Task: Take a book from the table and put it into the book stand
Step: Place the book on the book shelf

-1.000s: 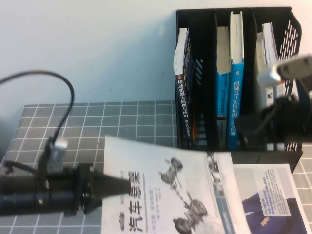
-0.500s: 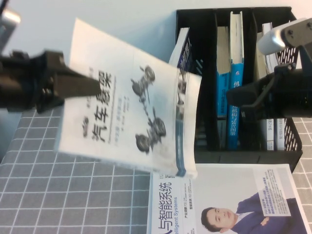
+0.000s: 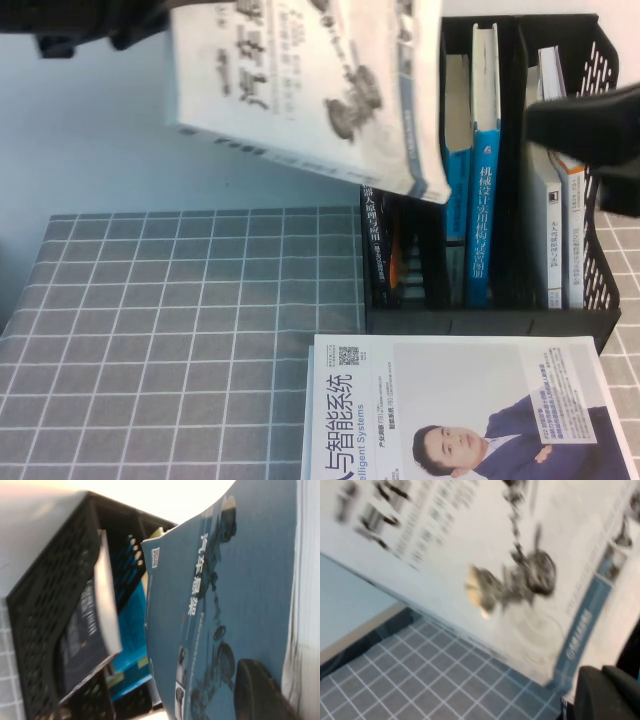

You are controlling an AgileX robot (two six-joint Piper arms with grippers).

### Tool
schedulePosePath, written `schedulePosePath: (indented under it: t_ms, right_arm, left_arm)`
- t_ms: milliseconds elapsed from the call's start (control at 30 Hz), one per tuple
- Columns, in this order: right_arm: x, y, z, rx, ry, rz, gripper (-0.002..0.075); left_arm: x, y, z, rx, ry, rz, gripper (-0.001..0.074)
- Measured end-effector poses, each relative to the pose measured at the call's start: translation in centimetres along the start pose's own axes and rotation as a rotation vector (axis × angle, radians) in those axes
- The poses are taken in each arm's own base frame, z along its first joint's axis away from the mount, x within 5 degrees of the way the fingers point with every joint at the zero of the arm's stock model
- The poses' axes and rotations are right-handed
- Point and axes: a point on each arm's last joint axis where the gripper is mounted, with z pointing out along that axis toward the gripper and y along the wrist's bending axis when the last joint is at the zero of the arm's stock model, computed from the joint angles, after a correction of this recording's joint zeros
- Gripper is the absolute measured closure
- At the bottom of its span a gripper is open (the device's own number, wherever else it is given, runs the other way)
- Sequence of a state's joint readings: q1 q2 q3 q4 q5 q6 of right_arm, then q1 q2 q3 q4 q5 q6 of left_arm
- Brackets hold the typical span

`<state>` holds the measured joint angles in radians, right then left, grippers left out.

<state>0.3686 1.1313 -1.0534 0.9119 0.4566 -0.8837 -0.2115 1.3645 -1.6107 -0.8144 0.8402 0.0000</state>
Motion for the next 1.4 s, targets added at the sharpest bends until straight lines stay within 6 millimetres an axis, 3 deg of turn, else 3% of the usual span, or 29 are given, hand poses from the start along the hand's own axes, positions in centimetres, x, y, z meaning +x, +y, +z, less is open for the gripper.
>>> schedulePosePath:
  t_ms: [167, 267, 367, 467, 833, 1233, 1400]
  right_arm:
    - [-2.1, 2.5, -6.0, 0.014, -0.164, -0.093, 0.0729]
    - [-2.7, 3.7, -9.4, 0.04, -0.24, -0.14, 0.0729]
    - [-2.7, 4.6, -12.2, 0.083, -0.279, -0.166, 0.0729]
    - [-2.3, 5.0, -14.0, 0.128, -0.277, -0.154, 0.0729]
    - [-0.9, 4.7, -14.4, 0.17, -0.145, -0.101, 0.0729]
    - [-0.2, 4.9, -14.3, 0.151, -0.066, -0.102, 0.0729]
    - [0.0, 4.9, -14.3, 0.146, -0.042, -0.104, 0.0729]
  left_arm:
    - [1.0, -1.9, 3.9, -0.04, 0.022, 0.072, 0.0622]
    - [1.4, -2.8, 5.3, -0.1, 0.024, 0.125, 0.0622]
    - [1.5, -3.5, 5.8, -0.137, 0.041, 0.161, 0.0622]
    - [1.1, -4.2, 5.1, -0.161, 0.06, 0.19, 0.0622]
    - [0.6, -4.4, 3.4, -0.275, 0.111, 0.266, 0.0623]
    - [1.0, -1.7, 8.1, -0.367, 0.152, 0.172, 0.0623]
    - [0.5, -1.1, 9.2, -0.389, 0.073, 0.101, 0.0623]
